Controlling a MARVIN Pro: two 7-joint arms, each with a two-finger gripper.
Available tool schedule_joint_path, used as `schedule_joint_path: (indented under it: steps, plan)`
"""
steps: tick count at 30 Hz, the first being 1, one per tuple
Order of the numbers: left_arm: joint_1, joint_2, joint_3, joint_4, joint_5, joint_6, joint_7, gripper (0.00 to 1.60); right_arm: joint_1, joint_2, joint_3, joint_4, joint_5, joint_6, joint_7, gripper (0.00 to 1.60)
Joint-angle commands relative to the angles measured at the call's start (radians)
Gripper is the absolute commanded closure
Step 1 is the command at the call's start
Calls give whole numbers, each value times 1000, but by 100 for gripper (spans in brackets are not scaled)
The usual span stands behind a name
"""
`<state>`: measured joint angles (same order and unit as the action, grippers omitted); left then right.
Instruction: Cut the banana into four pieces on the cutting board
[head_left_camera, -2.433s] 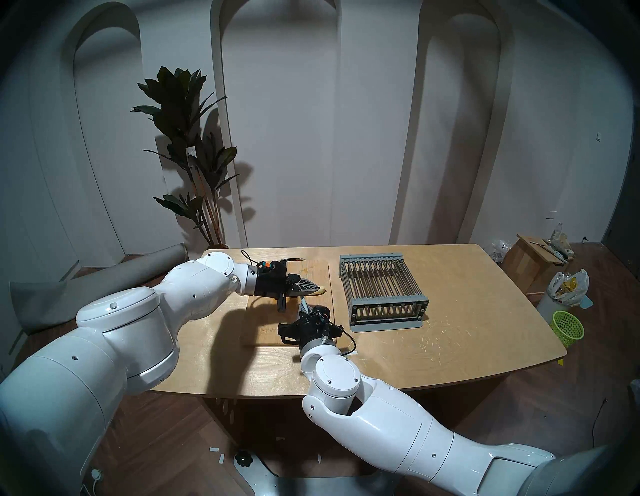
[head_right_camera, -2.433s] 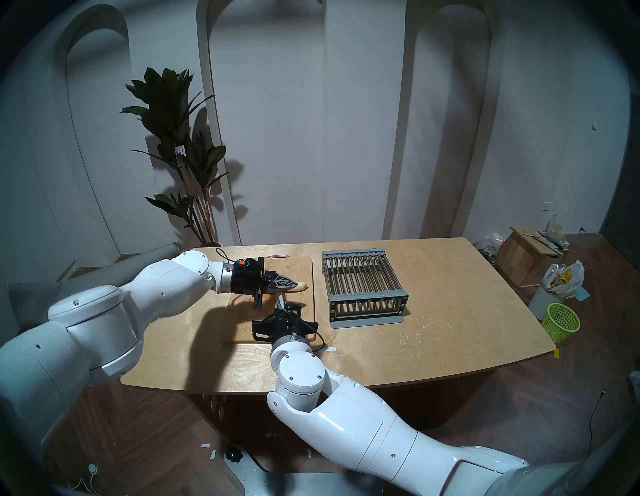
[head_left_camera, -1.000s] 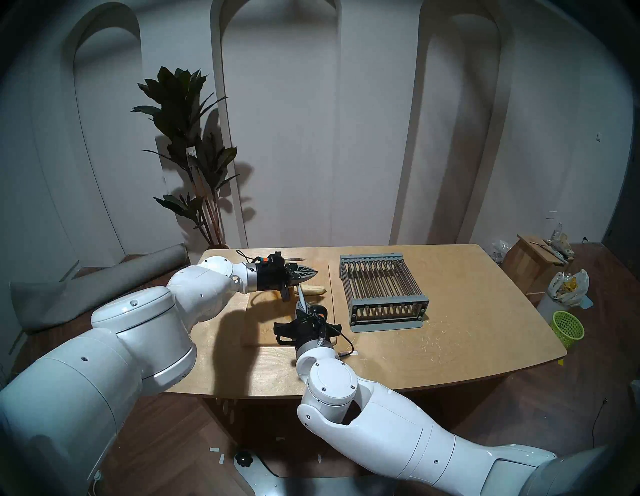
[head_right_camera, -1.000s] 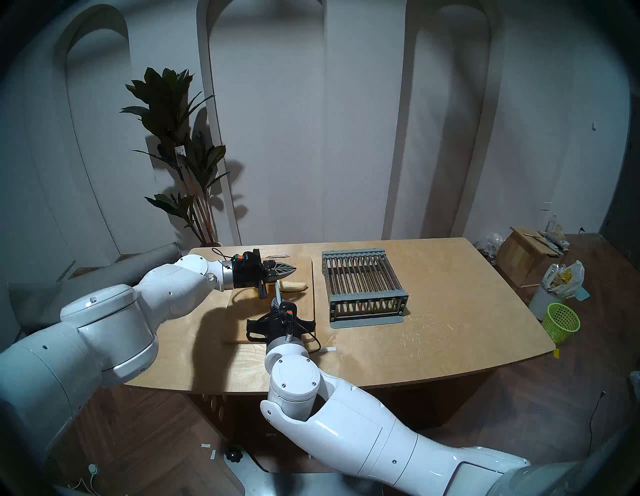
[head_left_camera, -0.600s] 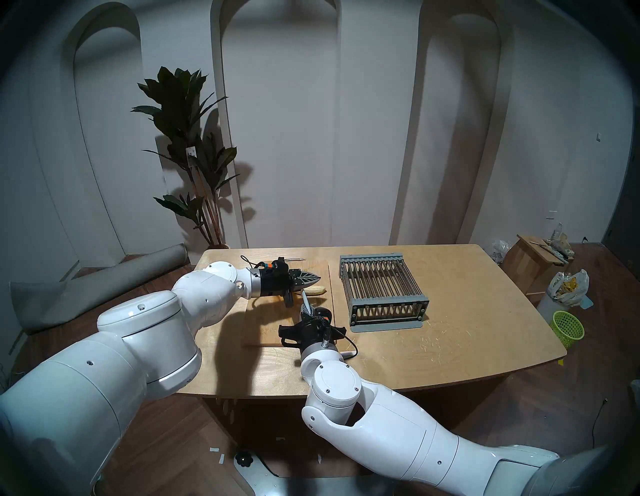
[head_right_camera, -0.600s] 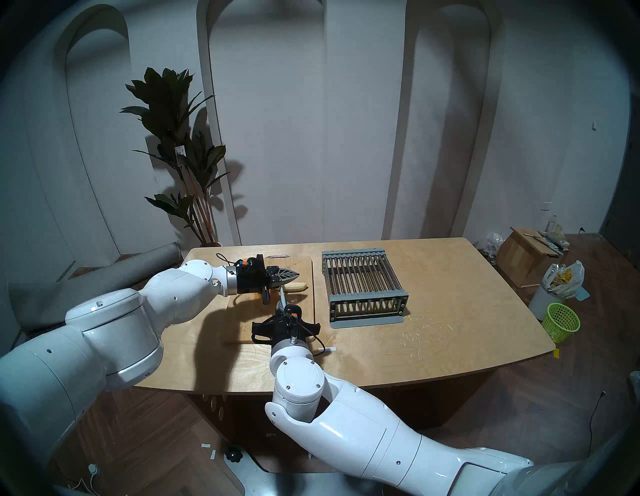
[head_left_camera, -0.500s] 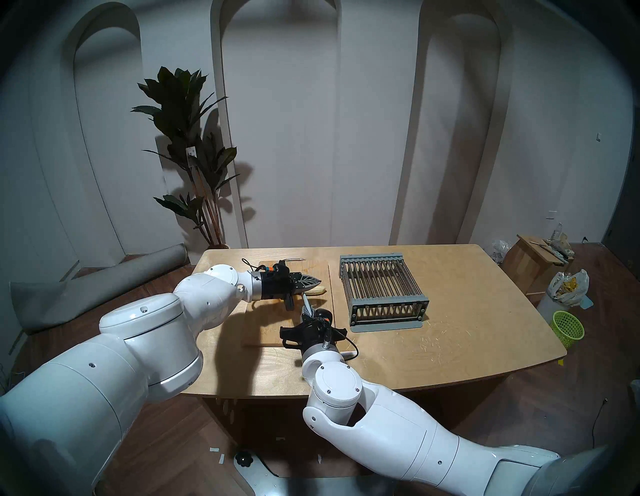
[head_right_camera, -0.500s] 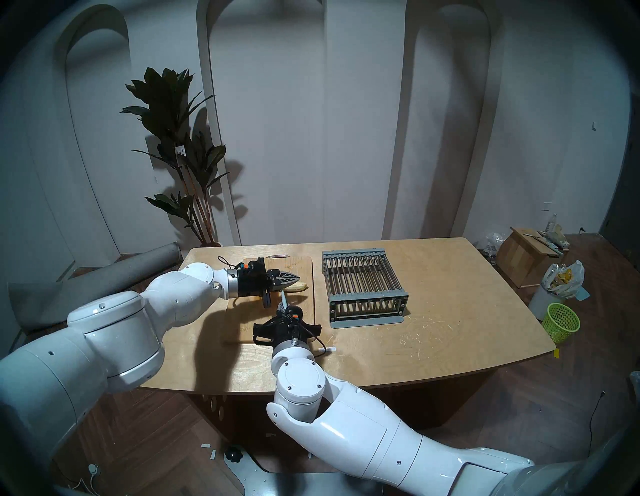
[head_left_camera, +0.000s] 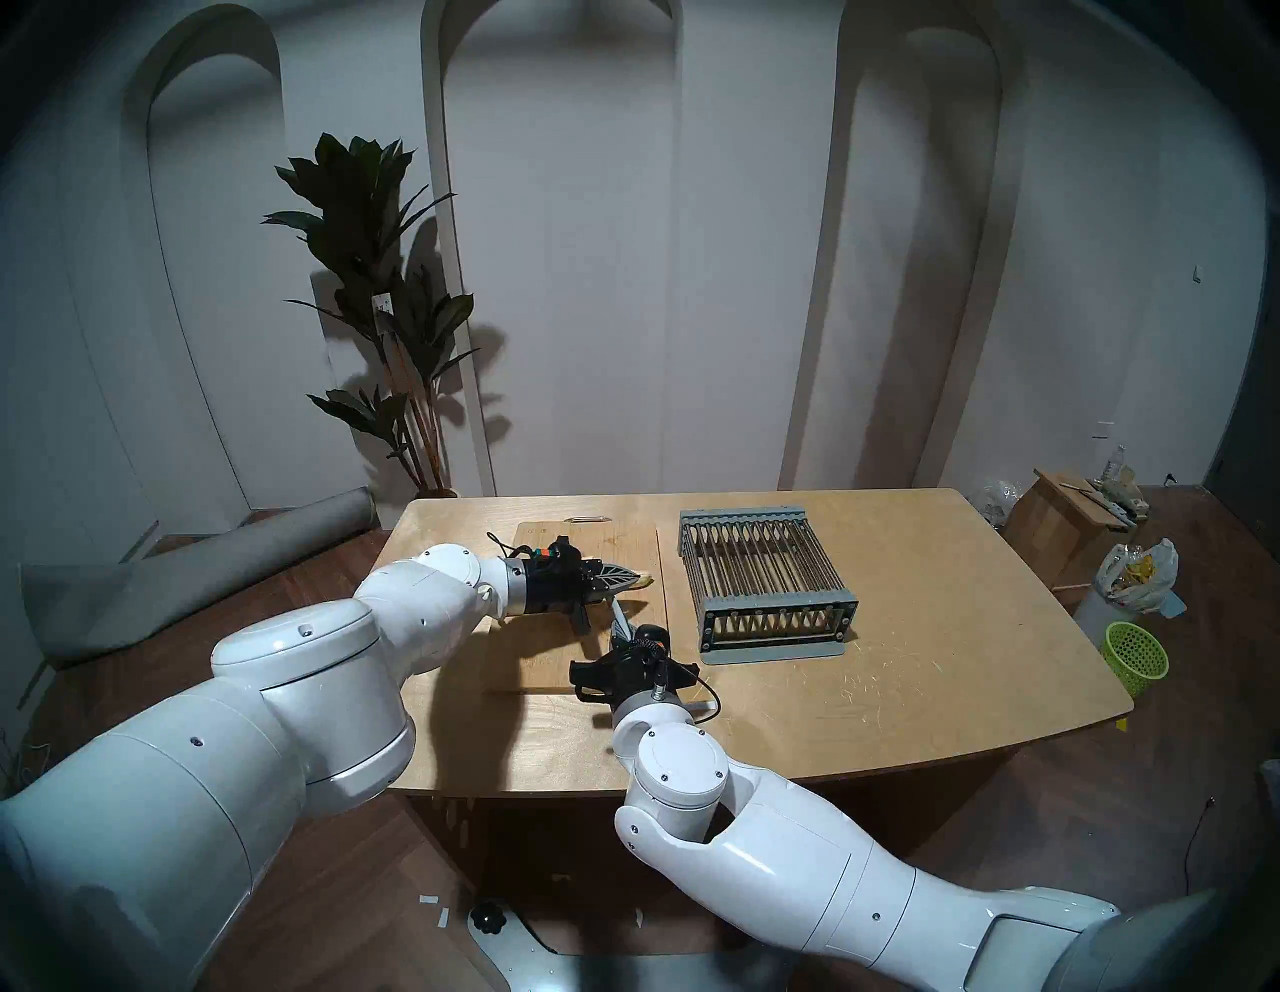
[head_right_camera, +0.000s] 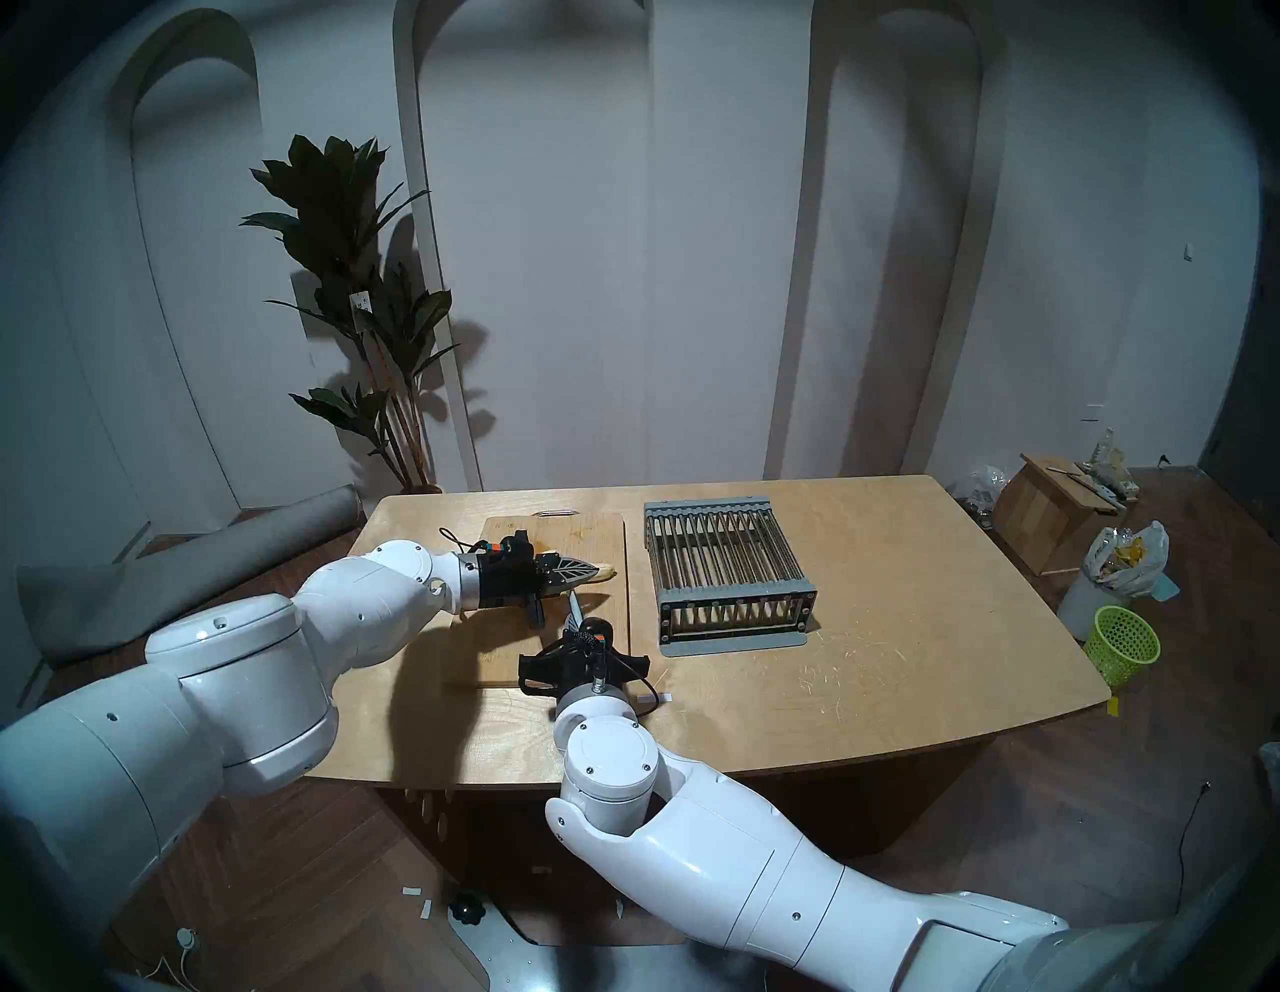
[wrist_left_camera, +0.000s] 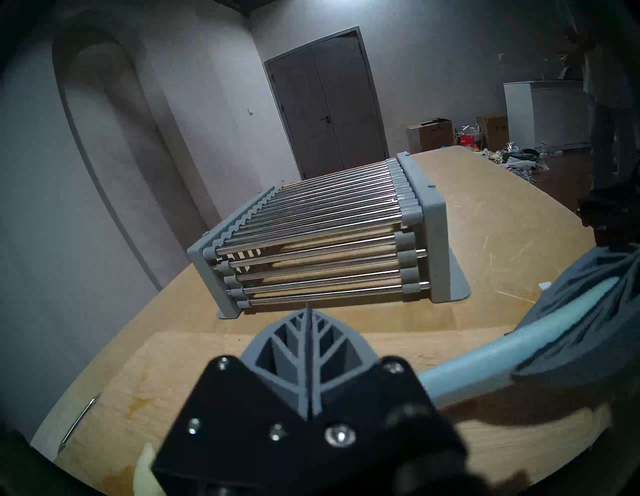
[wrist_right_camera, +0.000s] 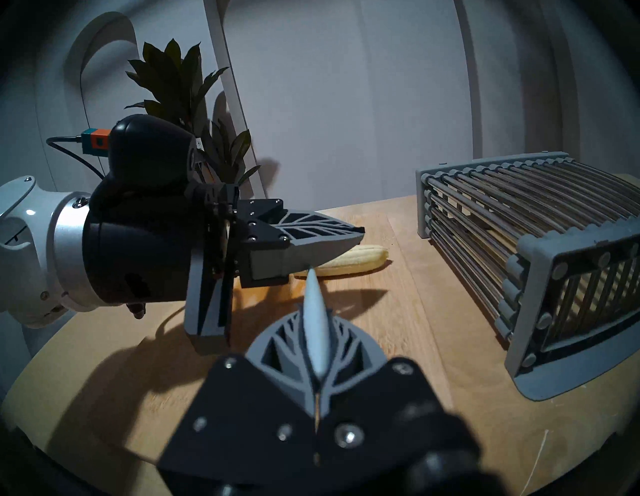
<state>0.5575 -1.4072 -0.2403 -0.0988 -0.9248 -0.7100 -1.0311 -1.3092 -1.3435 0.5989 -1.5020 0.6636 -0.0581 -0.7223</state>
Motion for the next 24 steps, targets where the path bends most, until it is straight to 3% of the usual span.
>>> schedule_joint_path:
  steps: [1,24]
  plan:
    - [6,6,22,-5,21,9,-14,160,46,-25,32,1,5,-18,5,160]
    - [-11,-1,74,-13,48,58,9,160,56,-26,70,41,34,-20,32,160]
